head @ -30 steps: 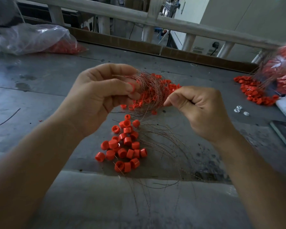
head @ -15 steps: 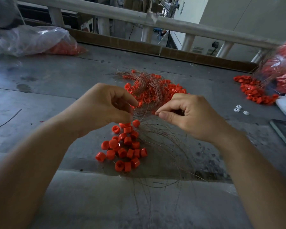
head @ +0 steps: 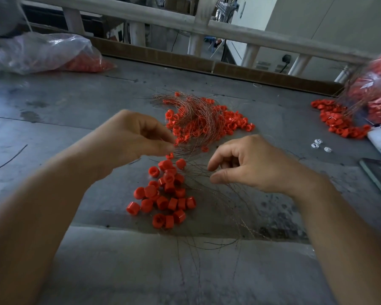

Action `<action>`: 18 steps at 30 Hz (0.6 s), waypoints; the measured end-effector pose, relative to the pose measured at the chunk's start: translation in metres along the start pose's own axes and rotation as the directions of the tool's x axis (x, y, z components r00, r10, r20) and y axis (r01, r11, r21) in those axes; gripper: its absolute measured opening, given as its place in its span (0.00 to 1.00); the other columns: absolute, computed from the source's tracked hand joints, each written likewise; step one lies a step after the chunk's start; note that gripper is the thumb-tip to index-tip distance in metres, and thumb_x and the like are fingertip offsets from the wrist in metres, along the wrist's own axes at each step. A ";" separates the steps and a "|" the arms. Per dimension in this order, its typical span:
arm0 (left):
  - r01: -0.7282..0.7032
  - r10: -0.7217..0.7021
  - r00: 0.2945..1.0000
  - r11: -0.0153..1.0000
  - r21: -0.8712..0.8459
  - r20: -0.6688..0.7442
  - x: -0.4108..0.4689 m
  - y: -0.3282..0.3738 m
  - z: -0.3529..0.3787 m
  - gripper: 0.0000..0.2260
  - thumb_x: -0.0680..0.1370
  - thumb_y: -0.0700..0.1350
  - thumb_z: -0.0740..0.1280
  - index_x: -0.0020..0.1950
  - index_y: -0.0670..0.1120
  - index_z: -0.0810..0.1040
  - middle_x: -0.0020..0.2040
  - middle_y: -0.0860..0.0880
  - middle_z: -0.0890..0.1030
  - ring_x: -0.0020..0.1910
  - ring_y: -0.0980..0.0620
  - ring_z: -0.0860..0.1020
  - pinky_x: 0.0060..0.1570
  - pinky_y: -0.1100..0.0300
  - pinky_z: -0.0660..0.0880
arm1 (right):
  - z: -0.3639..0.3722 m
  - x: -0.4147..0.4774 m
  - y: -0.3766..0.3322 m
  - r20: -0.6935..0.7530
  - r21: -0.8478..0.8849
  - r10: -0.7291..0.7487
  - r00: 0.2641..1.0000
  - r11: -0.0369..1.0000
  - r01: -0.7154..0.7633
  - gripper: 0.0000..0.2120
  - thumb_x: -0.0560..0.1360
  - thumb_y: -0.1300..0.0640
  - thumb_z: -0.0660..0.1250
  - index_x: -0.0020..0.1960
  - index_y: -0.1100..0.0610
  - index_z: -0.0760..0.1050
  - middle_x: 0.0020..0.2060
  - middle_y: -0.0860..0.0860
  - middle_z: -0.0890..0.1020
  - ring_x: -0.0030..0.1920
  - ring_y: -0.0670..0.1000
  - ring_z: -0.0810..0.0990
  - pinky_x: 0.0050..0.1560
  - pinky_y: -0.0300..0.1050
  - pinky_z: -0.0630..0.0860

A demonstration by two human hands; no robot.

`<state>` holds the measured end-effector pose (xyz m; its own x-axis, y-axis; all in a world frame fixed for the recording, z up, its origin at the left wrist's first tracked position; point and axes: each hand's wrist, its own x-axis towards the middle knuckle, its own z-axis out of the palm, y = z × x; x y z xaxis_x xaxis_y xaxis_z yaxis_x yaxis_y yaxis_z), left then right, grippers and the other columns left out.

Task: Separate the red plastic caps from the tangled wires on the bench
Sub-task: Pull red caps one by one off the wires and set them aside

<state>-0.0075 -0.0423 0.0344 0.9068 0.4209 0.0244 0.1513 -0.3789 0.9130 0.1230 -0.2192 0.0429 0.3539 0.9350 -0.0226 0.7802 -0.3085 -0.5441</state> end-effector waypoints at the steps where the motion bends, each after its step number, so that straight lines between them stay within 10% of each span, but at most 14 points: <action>1: 0.000 0.000 0.999 1.000 -0.006 -0.051 0.002 -0.001 -0.002 0.05 0.65 0.41 0.73 0.38 0.50 0.82 0.31 0.53 0.82 0.28 0.64 0.75 0.27 0.75 0.69 | 0.000 0.000 0.000 0.013 -0.010 0.003 1.000 1.000 -0.003 0.07 0.65 0.53 0.74 0.37 0.46 0.77 0.28 0.44 0.76 0.31 0.36 0.73 0.33 0.27 0.69; 9: 0.053 -0.008 0.944 0.990 0.129 -0.331 0.016 -0.019 -0.006 0.09 0.71 0.40 0.72 0.35 0.54 0.79 0.31 0.59 0.80 0.30 0.66 0.76 0.27 0.75 0.67 | -0.002 0.002 -0.001 -0.135 0.007 -0.042 0.990 0.999 0.043 0.24 0.57 0.31 0.61 0.39 0.50 0.79 0.34 0.45 0.79 0.36 0.40 0.76 0.36 0.30 0.73; 18: 0.115 0.014 0.921 0.945 0.306 -0.390 0.058 -0.030 -0.011 0.10 0.72 0.38 0.70 0.52 0.45 0.81 0.48 0.50 0.80 0.46 0.54 0.76 0.46 0.63 0.69 | -0.006 0.005 0.013 -0.434 -0.083 0.053 0.900 0.992 -0.099 0.10 0.70 0.46 0.68 0.39 0.52 0.80 0.31 0.45 0.79 0.30 0.46 0.76 0.31 0.36 0.71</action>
<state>0.0360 0.0031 0.0126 0.6837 0.7035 0.1942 0.3676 -0.5619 0.7410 0.1379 -0.2197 0.0409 0.5837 0.7487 0.3142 0.7815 -0.4132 -0.4674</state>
